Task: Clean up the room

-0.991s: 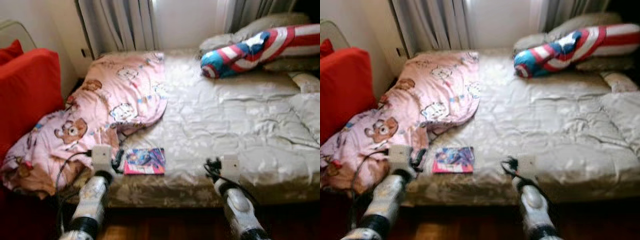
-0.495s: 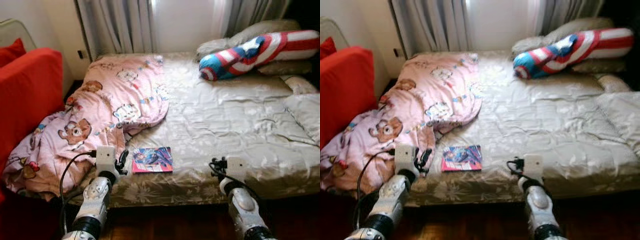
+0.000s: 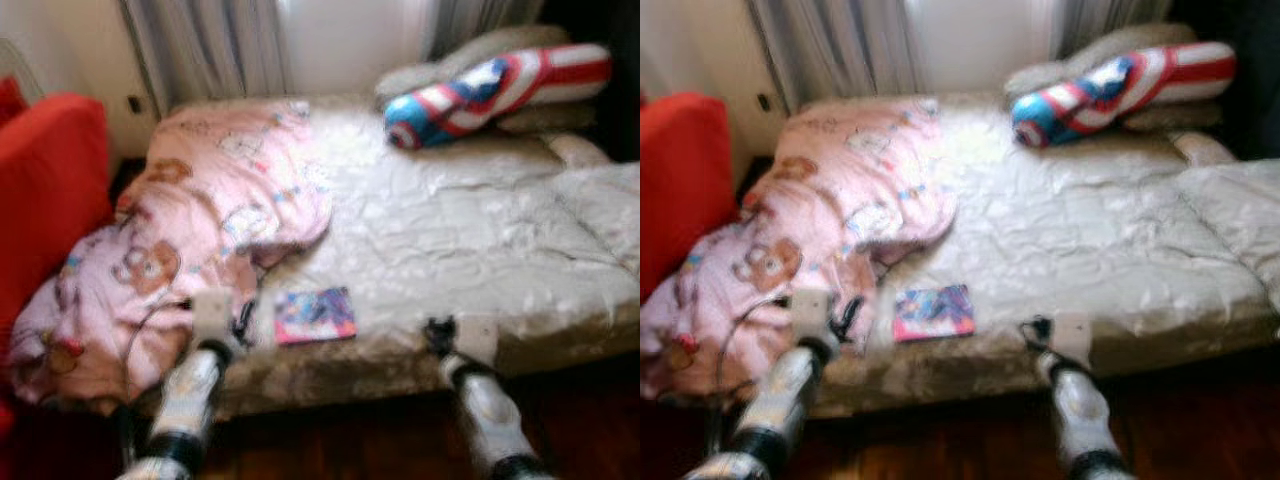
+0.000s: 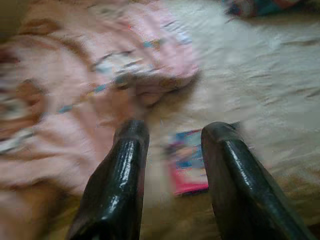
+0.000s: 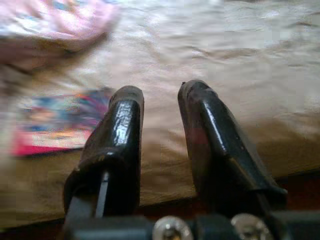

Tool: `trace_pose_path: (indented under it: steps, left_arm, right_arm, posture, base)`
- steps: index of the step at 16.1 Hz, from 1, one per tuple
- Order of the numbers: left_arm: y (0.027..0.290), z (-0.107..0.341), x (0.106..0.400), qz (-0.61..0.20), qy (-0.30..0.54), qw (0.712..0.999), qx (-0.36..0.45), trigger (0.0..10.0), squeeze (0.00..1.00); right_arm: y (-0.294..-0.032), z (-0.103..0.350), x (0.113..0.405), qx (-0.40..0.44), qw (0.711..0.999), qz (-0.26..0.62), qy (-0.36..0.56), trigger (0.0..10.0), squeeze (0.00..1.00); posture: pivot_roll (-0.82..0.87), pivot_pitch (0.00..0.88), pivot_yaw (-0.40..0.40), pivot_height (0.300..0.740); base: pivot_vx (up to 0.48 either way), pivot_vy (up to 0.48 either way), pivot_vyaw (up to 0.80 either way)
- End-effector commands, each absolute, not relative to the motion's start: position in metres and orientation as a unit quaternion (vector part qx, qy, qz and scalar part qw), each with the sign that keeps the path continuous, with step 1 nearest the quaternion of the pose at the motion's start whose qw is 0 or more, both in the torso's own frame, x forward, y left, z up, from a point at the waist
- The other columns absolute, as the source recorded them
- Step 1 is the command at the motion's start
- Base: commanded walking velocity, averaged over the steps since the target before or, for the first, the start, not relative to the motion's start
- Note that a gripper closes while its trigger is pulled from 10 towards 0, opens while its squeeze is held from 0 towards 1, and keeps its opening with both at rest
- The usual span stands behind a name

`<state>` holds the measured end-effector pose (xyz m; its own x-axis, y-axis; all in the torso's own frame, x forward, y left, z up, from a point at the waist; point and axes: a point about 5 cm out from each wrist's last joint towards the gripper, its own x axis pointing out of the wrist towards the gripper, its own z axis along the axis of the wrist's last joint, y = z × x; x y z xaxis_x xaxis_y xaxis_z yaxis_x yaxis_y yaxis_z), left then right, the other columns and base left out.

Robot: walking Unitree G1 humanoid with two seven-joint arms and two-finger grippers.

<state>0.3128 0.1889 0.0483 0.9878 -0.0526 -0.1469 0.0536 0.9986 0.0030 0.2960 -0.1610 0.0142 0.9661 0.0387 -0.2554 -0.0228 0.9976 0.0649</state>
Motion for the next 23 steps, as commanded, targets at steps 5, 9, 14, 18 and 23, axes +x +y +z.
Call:
trace_pose_path:
  steps: [5,9,14,18,23]
  left_arm:
    - [0.1865,0.0498,0.3145,-0.027,0.072,0.997,-0.001,10.0,0.0]
    - [0.186,0.05,0.3146,-0.028,0.07,0.997,-0.002,10.0,0.0]
    - [0.1867,0.0497,0.3138,-0.027,0.069,0.997,-0.004,10.0,0.0]
    - [0.187,0.0515,0.3149,-0.028,0.065,0.997,-0.011,10.0,0.0]
    - [0.1872,0.0525,0.3152,-0.026,0.062,0.998,-0.011,10.0,0.0]
  right_arm:
    - [-0.1645,0.0126,0.2947,0.028,0.99,0.011,0.135,10.0,0.0]
    - [-0.1663,0.0118,0.2939,0.029,0.99,0.008,0.136,10.0,0.0]
    - [-0.1689,0.01,0.2922,0.031,0.99,0.002,0.14,10.0,0.0]
    - [-0.1692,0.0124,0.2941,0.031,0.991,-0.003,0.133,10.0,0.0]
    - [-0.1687,0.0163,0.2952,0.049,0.992,0.005,0.115,10.0,0.0]
  posture:
    - [-0.03,0.006,0.022,0.74]
    - [-0.02,0.008,0.021,0.74]
    - [-0.02,0.011,0.022,0.74]
    - [-0.02,0.011,0.023,0.74]
    - [-0.02,0.009,0.022,0.74]
  base:
    - [0.0,0.307,0.0]
    - [0.0,0.138,0.0]
    - [0.0,0.0,0.0]
    - [0.0,0.0,0.0]
    - [0.0,0.0,0.0]
